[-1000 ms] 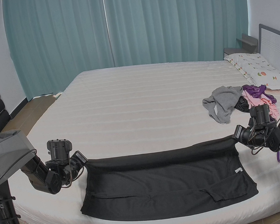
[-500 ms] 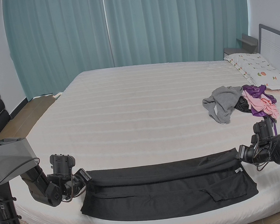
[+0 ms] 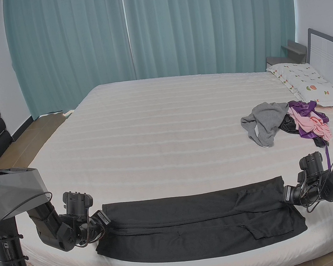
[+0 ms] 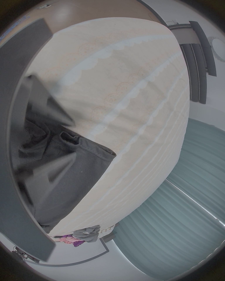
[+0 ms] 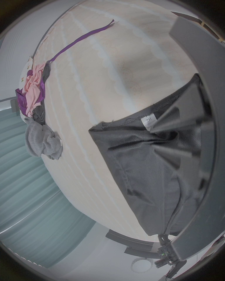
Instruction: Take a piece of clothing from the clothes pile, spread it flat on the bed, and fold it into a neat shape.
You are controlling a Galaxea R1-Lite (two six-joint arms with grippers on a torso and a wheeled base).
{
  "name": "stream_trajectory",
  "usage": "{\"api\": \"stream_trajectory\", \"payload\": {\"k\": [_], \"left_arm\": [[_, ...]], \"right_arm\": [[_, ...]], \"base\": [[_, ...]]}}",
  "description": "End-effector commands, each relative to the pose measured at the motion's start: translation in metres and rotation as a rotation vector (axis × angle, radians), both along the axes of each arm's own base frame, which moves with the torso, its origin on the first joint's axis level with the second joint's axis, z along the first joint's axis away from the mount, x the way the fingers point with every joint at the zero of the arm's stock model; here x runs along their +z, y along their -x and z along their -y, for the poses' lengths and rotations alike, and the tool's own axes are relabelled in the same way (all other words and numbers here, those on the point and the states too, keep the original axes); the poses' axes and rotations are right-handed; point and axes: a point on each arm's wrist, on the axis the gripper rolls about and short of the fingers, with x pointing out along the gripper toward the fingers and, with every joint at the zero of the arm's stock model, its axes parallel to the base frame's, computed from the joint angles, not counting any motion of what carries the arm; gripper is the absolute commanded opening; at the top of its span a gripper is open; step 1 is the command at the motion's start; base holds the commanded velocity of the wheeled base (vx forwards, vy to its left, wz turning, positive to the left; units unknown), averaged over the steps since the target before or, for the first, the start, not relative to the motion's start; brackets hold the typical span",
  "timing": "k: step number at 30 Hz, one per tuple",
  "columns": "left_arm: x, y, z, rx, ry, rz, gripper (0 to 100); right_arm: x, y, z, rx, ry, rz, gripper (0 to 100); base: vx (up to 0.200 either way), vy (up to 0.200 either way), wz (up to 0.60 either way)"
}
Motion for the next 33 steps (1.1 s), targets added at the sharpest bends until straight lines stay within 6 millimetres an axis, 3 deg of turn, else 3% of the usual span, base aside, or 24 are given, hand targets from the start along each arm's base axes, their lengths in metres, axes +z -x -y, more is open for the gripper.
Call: {"api": "stream_trajectory", "payload": {"k": [1, 4, 5, 10, 16, 23, 29, 30, 33], "left_arm": [[-0.003, 0.004, 0.003, -0.01, -0.003, -0.015, 100], [-0.001, 0.004, 0.003, -0.01, -0.002, -0.01, 100], [0.007, 0.001, 0.003, -0.007, 0.005, 0.02, 100], [0.021, -0.013, -0.002, 0.017, 0.02, 0.092, 100], [0.021, -0.038, 0.0, 0.001, 0.079, 0.13, 100], [-0.009, -0.063, 0.004, 0.01, 0.079, 0.113, 100], [-0.012, -0.065, 0.002, 0.017, 0.073, 0.116, 100], [-0.012, -0.065, 0.001, 0.021, 0.074, 0.117, 0], [-0.01, -0.067, -0.002, 0.033, 0.073, 0.126, 0]], "right_arm": [[-0.003, 0.001, -0.001, 0.008, 0.004, -0.012, 100], [-0.001, -0.001, 0.0, 0.003, 0.0, 0.002, 100], [0.01, -0.004, 0.003, -0.011, -0.016, 0.051, 100], [0.028, -0.013, 0.017, -0.02, -0.067, 0.133, 100], [0.016, -0.03, 0.033, -0.022, -0.129, 0.128, 100], [-0.002, -0.045, 0.038, -0.032, -0.192, 0.108, 100], [-0.005, -0.057, 0.036, -0.059, -0.266, 0.126, 100], [-0.006, -0.057, 0.034, -0.054, -0.266, 0.13, 100], [-0.009, -0.059, 0.03, -0.045, -0.259, 0.135, 100]], "base": [[0.0, 0.0, 0.0], [0.0, 0.0, 0.0], [0.0, 0.0, 0.0], [0.0, 0.0, 0.0], [0.0, 0.0, 0.0], [0.0, 0.0, 0.0], [0.0, 0.0, 0.0], [0.0, 0.0, 0.0], [0.0, 0.0, 0.0]]}}
